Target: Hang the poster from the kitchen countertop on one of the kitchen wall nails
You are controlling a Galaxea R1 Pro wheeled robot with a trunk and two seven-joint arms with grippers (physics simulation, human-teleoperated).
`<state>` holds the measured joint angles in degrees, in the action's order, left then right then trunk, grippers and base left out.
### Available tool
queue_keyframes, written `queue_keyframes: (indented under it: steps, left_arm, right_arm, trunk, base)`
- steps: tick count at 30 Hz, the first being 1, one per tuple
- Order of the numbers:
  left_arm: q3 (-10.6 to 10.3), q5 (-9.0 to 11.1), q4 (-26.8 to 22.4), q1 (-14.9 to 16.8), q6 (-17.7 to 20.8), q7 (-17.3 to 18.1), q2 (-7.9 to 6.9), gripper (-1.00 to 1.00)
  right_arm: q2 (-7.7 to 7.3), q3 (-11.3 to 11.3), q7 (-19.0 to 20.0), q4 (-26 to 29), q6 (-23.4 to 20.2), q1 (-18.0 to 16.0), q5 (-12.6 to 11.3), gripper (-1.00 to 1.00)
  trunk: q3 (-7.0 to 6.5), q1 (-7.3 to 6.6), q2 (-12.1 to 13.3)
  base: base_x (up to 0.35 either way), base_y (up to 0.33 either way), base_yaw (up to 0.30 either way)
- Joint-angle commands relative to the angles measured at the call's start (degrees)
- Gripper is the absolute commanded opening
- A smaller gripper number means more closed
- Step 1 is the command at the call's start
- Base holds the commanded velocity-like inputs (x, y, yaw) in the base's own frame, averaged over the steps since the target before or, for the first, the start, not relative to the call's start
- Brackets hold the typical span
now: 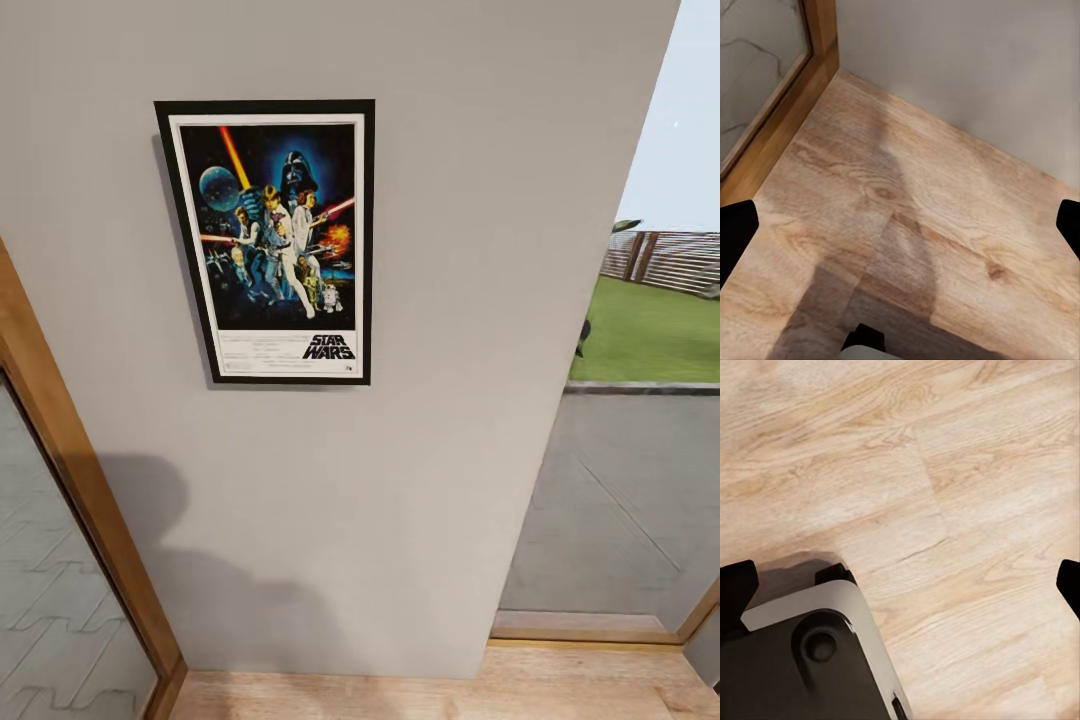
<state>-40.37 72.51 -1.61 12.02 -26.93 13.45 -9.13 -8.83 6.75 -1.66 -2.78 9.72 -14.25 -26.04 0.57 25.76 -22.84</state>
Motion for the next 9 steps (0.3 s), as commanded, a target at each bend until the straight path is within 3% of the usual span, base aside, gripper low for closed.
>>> queue_keyframes:
  steps: [1, 9]
  left_arm:
    - [-0.32, 0.61, 0.02, 0.02, -0.05, 0.35, -0.01, 1.0]
    - [-0.25, 0.65, 0.02, 0.02, -0.05, 0.35, -0.01, 1.0]
  right_arm:
    - [0.03, 0.49, -0.03, -0.21, 0.31, -0.08, -0.42, 1.0]
    - [0.04, 0.48, -0.09, -0.21, 0.32, -0.08, -0.42, 1.0]
  trunk:
    - [0.06, 0.03, -0.07]
    - [0.06, 0.03, -0.07]
  base:
    - [0.0, 0.0, 0.0]
    - [0.0, 0.0, 0.0]
